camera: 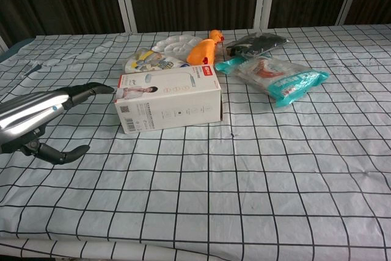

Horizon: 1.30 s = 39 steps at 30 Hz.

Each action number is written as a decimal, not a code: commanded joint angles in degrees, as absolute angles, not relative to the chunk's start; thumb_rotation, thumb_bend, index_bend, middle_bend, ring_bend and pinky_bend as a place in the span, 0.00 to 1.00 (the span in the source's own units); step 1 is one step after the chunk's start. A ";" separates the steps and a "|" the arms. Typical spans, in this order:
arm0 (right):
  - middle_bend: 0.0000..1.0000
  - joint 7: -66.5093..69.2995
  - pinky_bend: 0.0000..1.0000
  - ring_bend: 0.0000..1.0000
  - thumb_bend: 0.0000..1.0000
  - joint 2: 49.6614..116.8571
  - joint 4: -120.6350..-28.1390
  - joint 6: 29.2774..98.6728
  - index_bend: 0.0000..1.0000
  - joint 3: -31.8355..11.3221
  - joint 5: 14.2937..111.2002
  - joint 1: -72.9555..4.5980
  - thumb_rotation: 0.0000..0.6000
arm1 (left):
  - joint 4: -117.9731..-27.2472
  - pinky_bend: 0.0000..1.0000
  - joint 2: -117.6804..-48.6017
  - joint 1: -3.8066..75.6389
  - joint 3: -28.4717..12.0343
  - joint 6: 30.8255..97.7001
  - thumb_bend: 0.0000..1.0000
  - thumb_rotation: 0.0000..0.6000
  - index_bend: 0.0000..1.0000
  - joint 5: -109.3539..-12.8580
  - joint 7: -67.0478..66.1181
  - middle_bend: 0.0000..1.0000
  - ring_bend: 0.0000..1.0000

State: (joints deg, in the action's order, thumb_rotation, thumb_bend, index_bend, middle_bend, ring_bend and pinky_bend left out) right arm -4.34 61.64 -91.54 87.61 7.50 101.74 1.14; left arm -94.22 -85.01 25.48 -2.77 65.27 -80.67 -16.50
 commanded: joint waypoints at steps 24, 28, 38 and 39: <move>0.00 -4.01 0.00 0.00 0.36 61.48 -91.65 87.04 0.00 7.89 102.62 0.73 1.00 | -95.95 1.00 -93.84 28.38 -11.45 65.48 0.81 1.00 0.07 -65.33 -28.03 1.00 1.00; 0.00 -4.06 0.00 0.00 0.36 61.41 -91.62 86.89 0.00 7.95 102.61 0.69 1.00 | -96.17 1.00 -95.31 29.70 -11.72 65.68 0.82 1.00 0.07 -61.18 -32.76 1.00 1.00; 0.00 -4.10 0.00 0.00 0.36 61.49 -91.41 87.43 0.00 8.05 102.79 1.01 1.00 | -98.00 1.00 -95.15 30.55 -10.49 67.00 0.79 1.00 0.10 -59.56 -34.70 1.00 1.00; 0.00 -4.19 0.00 0.00 0.36 61.52 -91.42 87.35 0.00 8.03 102.75 0.98 1.00 | -98.05 1.00 -95.10 30.61 -10.44 67.07 0.79 1.00 0.10 -59.56 -34.60 1.00 1.00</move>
State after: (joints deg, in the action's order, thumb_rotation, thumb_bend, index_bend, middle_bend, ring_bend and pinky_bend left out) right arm -4.18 61.51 -91.42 87.36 8.04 102.76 0.99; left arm -98.03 -95.11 30.58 -10.46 67.06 -59.55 -34.61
